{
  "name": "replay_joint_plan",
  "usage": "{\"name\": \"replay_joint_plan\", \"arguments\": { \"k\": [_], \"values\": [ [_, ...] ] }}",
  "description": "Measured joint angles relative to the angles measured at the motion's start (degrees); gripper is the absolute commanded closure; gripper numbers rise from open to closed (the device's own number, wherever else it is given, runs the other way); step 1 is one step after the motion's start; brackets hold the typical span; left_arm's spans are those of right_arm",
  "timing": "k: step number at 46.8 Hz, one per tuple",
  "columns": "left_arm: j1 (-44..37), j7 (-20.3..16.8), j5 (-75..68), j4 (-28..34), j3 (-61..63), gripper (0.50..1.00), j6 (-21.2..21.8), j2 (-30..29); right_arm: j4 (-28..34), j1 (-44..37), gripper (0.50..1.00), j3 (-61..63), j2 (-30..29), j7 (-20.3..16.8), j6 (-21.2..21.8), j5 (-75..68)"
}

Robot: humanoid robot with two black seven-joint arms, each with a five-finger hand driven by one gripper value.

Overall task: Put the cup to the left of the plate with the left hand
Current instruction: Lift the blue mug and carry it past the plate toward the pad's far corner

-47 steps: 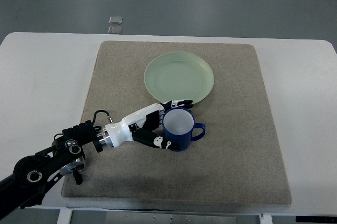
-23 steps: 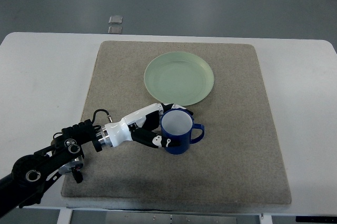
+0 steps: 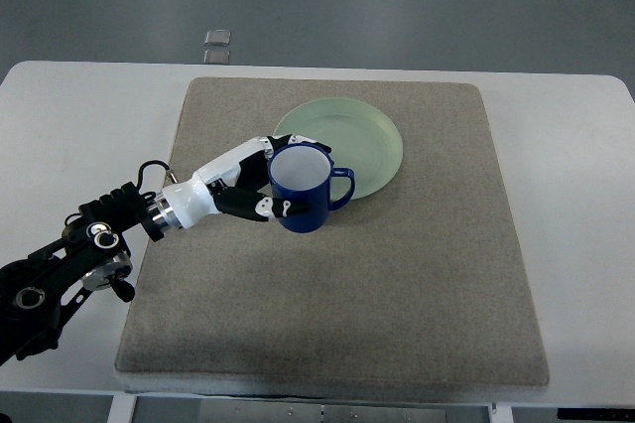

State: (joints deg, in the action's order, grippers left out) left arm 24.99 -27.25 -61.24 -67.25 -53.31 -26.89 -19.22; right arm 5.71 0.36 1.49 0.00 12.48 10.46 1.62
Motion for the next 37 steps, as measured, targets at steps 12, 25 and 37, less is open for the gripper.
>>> {"name": "replay_joint_plan", "arguments": {
  "k": [12, 25, 37],
  "values": [
    [4.16, 0.05, 0.19, 6.11, -4.27, 1.000, 2.00, -1.70, 0.00, -0.01, 0.568, 0.00, 0.00, 0.00, 0.00, 0.03],
    [7.42, 0.10, 6.06, 15.85, -4.34, 1.000, 9.36, -1.67, 0.00, -0.02, 0.568, 0.00, 0.00, 0.00, 0.00, 0.04],
    [7.11, 0.03, 7.83, 19.08, -4.00, 1.000, 10.79, -1.17, 0.00, 0.00, 0.568, 0.00, 0.00, 0.00, 0.00, 0.03]
  ]
}}
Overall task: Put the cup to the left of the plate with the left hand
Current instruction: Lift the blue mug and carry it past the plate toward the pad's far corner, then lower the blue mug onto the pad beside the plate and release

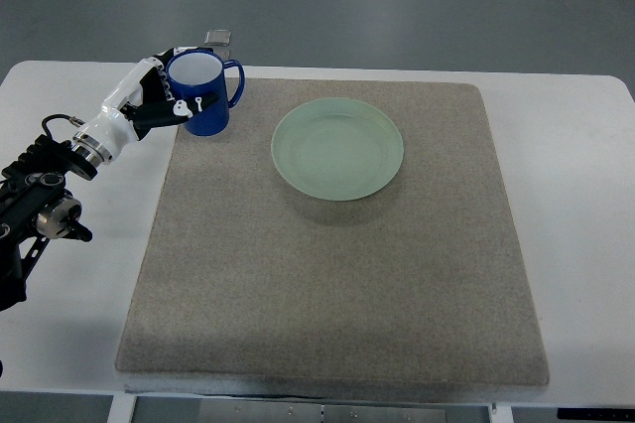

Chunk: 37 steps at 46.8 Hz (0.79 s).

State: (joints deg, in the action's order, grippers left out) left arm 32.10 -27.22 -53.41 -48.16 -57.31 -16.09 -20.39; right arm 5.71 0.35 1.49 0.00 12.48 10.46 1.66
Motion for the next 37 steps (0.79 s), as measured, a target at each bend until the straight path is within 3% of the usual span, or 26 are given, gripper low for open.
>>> {"name": "replay_joint_plan", "arguments": {
  "k": [31, 34, 37],
  "values": [
    [-1.28, -0.49, 0.37, 4.76, 0.82, 1.000, 0.01, 1.26, 0.00, 0.00, 0.568, 0.00, 0.00, 0.00, 0.00, -0.03],
    [-1.39, -0.48, 0.38, 5.16, 0.95, 0.954, 0.01, 1.35, 0.00, -0.01, 0.568, 0.00, 0.00, 0.00, 0.00, -0.03],
    [-1.62, -0.47, 0.38, 5.27, 1.04, 0.947, 0.01, 1.54, 0.00, -0.01, 0.568, 0.00, 0.00, 0.00, 0.00, -0.03]
  ]
}}
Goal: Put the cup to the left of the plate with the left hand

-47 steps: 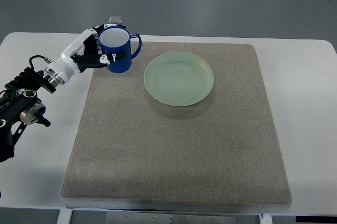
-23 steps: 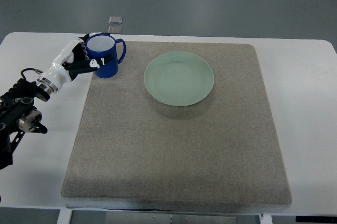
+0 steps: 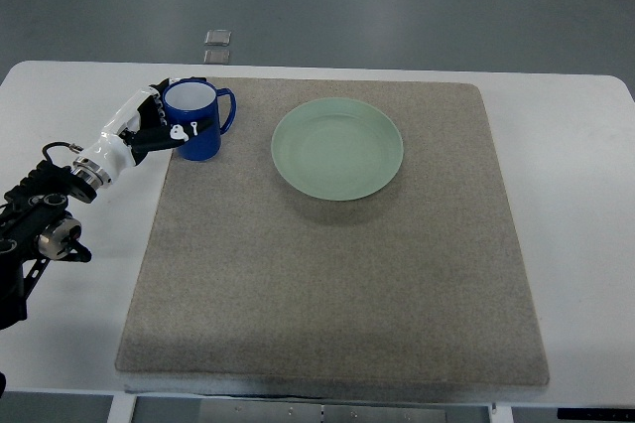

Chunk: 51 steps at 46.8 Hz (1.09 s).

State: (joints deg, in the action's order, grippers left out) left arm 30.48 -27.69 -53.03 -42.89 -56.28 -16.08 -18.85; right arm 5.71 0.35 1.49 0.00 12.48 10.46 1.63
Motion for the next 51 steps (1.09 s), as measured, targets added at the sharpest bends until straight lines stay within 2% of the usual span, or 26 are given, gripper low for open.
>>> {"name": "replay_joint_plan", "arguments": {
  "k": [6, 8, 9, 14, 23, 35, 43, 51],
  "values": [
    [-0.61, 0.00, 0.04, 0.09, 0.00, 0.765, 0.00, 0.30, 0.00, 0.00, 0.568, 0.00, 0.00, 0.00, 0.00, 0.00],
    [-0.69, 0.00, 0.10, 0.10, -0.01, 0.656, 0.00, 0.37, 0.00, 0.01, 0.568, 0.00, 0.00, 0.00, 0.00, 0.00],
    [-0.73, 0.01, 0.10, 0.10, -0.02, 0.622, 0.00, 0.46, 0.00, 0.01, 0.568, 0.00, 0.00, 0.00, 0.00, 0.00],
    [-0.76, 0.01, 0.12, 0.09, -0.05, 0.559, 0.00, 0.65, 0.00, 0.01, 0.568, 0.00, 0.00, 0.00, 0.00, 0.00],
    [-0.77, 0.01, 0.09, 0.02, -0.02, 0.501, 0.00, 0.66, 0.00, 0.01, 0.568, 0.00, 0.00, 0.00, 0.00, 0.03],
    [-1.03, 0.09, 0.35, -0.66, 0.02, 0.501, 0.00, 0.66, 0.00, 0.00, 0.568, 0.00, 0.00, 0.00, 0.00, 0.03],
    [-1.03, 0.13, 7.48, -0.80, -0.11, 0.501, -0.09, -0.14, 0.00, 0.00, 0.568, 0.00, 0.00, 0.00, 0.00, 0.01],
    [-0.43, 0.97, 14.54, -0.83, 0.09, 0.501, -3.28, -2.08, 0.00, 0.00, 0.568, 0.00, 0.00, 0.00, 0.00, 0.01]
  ]
}}
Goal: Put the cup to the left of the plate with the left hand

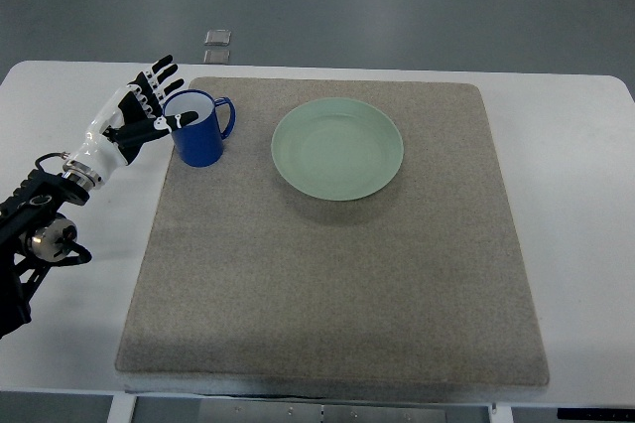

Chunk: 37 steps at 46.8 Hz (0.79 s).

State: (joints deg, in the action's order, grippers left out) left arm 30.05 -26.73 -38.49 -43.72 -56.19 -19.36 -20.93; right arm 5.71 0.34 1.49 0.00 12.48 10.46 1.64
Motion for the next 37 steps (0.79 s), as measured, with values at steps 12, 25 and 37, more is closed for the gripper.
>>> {"name": "replay_joint_plan", "arguments": {
  "k": [12, 25, 37],
  "values": [
    [2.43, 6.07, 7.93, 0.02, -0.20, 0.501, -12.16, -4.41, 0.00, 0.01, 0.568, 0.00, 0.00, 0.00, 0.00, 0.00],
    [8.17, 21.89, 23.00, 0.83, -0.48, 0.501, -14.22, -6.56, 0.00, 0.01, 0.568, 0.00, 0.00, -0.01, 0.00, 0.01],
    [15.04, 30.60, 32.20, 3.89, -1.04, 0.501, -13.53, -6.58, 0.00, 0.01, 0.568, 0.00, 0.00, -0.01, 0.00, 0.01]
  ]
}}
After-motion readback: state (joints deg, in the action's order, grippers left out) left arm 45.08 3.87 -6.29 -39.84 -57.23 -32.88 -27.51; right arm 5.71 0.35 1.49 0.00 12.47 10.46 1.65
